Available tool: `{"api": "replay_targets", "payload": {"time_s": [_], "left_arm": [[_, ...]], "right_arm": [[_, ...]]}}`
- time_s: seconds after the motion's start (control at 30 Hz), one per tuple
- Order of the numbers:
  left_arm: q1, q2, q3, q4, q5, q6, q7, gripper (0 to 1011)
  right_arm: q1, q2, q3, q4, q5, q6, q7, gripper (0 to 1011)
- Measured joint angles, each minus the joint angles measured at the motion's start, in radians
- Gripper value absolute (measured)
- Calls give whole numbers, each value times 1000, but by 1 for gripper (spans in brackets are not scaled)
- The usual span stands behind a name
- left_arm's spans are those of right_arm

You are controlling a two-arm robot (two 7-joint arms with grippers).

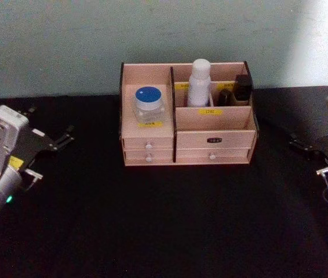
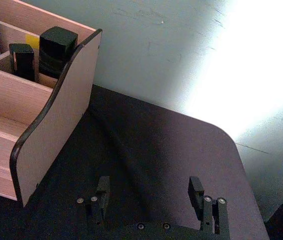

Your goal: Pick up the facial cleanser and watermelon frost from the table and place them into the tiered storage box.

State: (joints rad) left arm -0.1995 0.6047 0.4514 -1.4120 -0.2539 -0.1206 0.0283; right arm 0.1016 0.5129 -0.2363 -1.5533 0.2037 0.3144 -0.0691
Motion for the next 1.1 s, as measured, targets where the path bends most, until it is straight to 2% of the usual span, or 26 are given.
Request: {"api": "replay_targets", "payload": {"time_s": [1.1], "left_arm": [[0,0,0,0,0,0,0,1001]], "right_arm": [[0,0,0,0,0,0,0,1002]]}}
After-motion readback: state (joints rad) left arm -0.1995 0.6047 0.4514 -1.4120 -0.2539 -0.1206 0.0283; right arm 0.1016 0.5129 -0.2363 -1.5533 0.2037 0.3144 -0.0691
